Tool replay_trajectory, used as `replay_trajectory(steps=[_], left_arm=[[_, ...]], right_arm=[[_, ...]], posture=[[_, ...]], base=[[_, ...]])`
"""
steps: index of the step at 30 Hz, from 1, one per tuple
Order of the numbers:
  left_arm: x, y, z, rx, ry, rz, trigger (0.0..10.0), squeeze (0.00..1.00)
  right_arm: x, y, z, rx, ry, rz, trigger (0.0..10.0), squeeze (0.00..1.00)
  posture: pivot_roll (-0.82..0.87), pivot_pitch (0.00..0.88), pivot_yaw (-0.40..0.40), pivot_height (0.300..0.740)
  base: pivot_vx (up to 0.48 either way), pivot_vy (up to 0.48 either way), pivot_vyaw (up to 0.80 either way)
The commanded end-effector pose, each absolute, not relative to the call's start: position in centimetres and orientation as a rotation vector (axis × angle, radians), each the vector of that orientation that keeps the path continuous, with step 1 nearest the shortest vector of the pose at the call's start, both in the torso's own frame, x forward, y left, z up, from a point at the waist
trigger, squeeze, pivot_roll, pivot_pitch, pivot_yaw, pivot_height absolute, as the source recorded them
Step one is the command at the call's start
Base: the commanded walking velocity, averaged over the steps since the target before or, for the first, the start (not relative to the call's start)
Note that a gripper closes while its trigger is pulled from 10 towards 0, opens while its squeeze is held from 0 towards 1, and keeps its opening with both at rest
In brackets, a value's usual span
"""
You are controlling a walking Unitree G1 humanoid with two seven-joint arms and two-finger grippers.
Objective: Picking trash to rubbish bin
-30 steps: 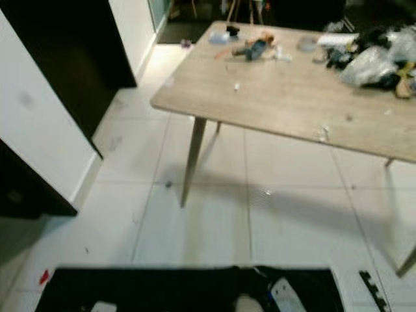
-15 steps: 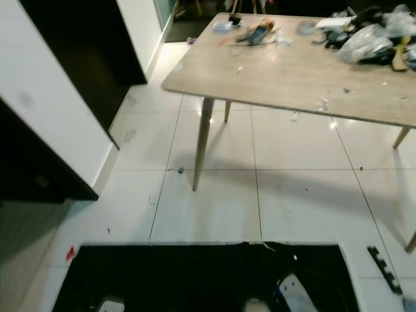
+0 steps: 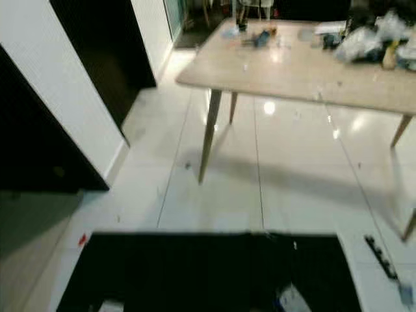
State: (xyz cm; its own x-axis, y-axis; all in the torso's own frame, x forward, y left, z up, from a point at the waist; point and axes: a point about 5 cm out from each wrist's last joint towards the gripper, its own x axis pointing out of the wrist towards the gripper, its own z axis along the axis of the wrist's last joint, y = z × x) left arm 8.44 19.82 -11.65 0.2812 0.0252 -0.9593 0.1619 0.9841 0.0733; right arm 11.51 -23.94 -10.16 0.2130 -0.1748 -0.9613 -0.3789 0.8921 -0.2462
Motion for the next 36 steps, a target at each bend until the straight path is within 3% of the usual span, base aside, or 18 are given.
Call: replay_trajectory(steps=[1,9,36], left_arm=[[8.3,18.7,-11.8,0.147,1.283,-0.138,10.0,0.0],[8.5,18.8,-11.8,0.146,1.276,-0.13,10.0,0.0],[8.1,18.6,-11.8,0.145,1.283,-0.135,10.0,0.0]], right_arm=[[11.3,-23.2,-10.4,-0.47,1.362,0.173,10.0,0.0],[11.0,-23.2,-10.5,-0.489,1.371,0.189,10.0,0.0],[12.5,-23.0,-10.1,-0.498,1.355,0.194,10.0,0.0]], posture=[[-0.04,0.045,0.058,0.74],[-0.04,0.048,0.059,0.74],[-0.04,0.047,0.051,0.74]], base=[[-0.349,0.0,0.0],[-0.174,0.0,-0.12],[0.0,0.0,-0.8]])
